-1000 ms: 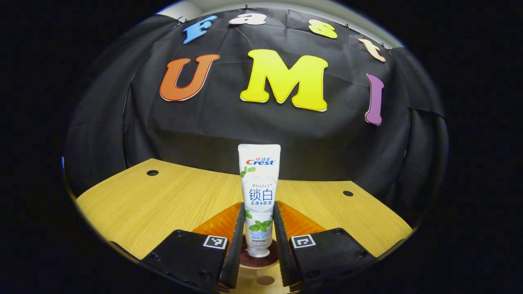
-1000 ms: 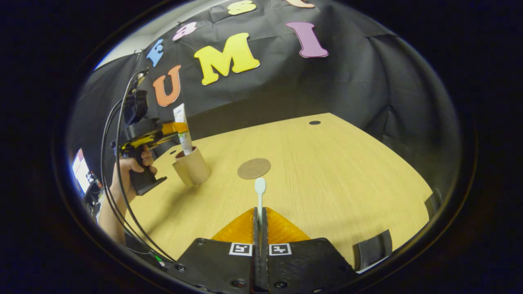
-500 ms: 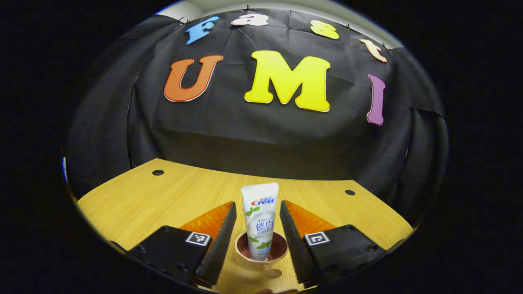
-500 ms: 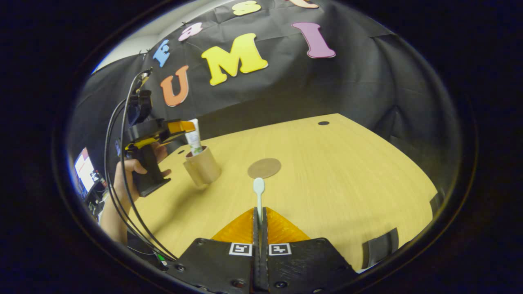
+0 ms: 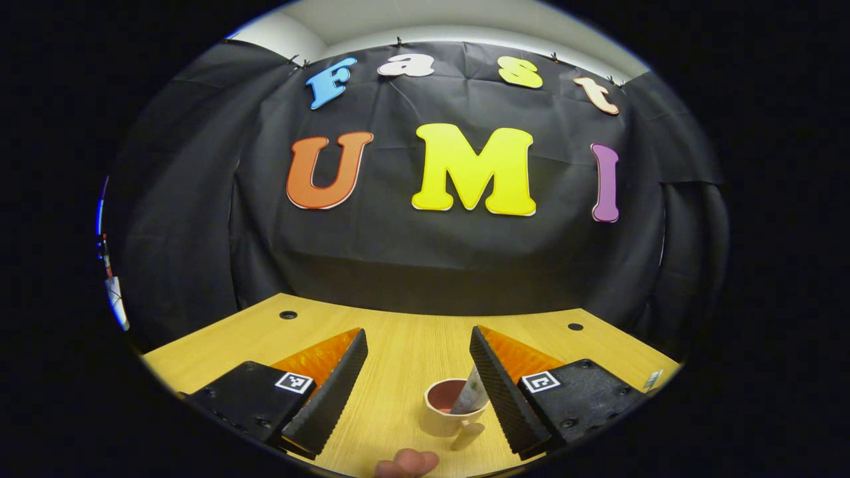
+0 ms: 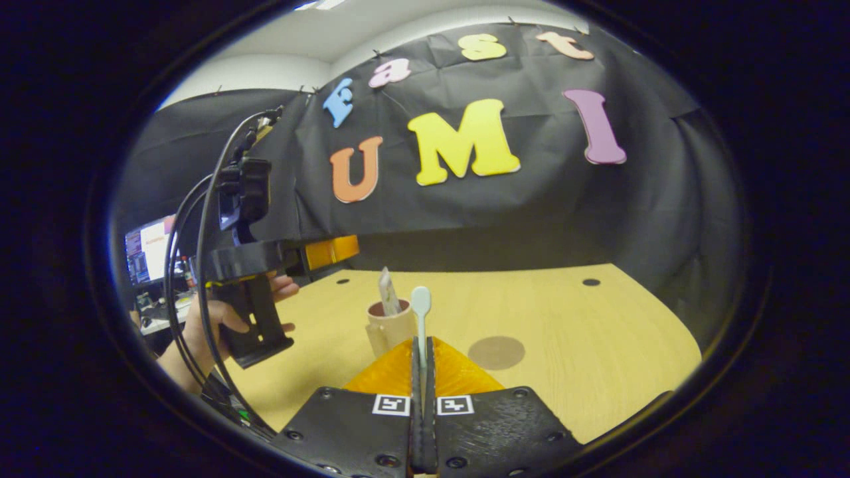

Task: Put the toothbrush and toothpaste on the desktop into the cup, then pick up the cup and place it on the coaster on the desktop.

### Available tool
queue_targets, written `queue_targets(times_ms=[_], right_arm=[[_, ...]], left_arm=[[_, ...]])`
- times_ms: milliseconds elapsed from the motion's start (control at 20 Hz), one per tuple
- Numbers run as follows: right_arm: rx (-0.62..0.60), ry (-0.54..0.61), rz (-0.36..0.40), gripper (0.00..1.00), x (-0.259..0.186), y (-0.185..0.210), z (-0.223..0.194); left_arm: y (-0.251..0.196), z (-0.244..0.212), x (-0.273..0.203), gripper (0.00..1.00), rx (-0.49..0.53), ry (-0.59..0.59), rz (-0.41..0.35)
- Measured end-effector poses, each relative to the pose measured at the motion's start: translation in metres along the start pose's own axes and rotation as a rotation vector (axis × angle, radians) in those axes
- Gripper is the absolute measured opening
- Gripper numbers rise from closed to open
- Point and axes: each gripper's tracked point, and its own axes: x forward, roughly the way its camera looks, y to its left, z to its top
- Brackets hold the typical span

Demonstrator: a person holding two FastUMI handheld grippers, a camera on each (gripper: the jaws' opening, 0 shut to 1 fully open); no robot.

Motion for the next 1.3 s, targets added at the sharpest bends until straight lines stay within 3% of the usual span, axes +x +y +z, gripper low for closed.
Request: queue_targets(times_ms=[300,500,850,1100,1150,1200,1250,1300], right_arm=[[-0.118,-0.207,0.183,0.00,0.073,0.080,0.072],[-0.086,-0.278,0.271,0.00,0.108,0.114,0.088],[-0.106,-0.345,0.175,0.00,0.164,0.092,0.098],[-0.099,-0.267,0.152,0.01,0.188,0.082,0.069],[-0.085,-0.231,0.167,0.05,0.188,0.083,0.058],[-0.071,-0.203,0.188,0.18,0.186,0.085,0.048],[-0.066,-0.191,0.189,0.46,0.184,0.083,0.045],[-0.072,-0.193,0.172,0.62,0.180,0.077,0.042]], left_arm=[[0.050,-0.014,-0.041,0.98,-0.036,0.012,0.063],[0.091,-0.024,-0.058,0.98,0.002,0.000,0.138],[0.111,-0.030,-0.066,0.98,-0.024,-0.011,0.147],[0.108,-0.030,-0.064,0.98,-0.017,-0.012,0.122],[0.107,-0.030,-0.063,0.98,-0.017,-0.009,0.118],[0.107,-0.031,-0.061,0.98,-0.017,-0.004,0.119],[0.106,-0.032,-0.062,0.98,-0.016,0.001,0.121],[0.104,-0.032,-0.061,0.98,-0.016,0.002,0.119]])
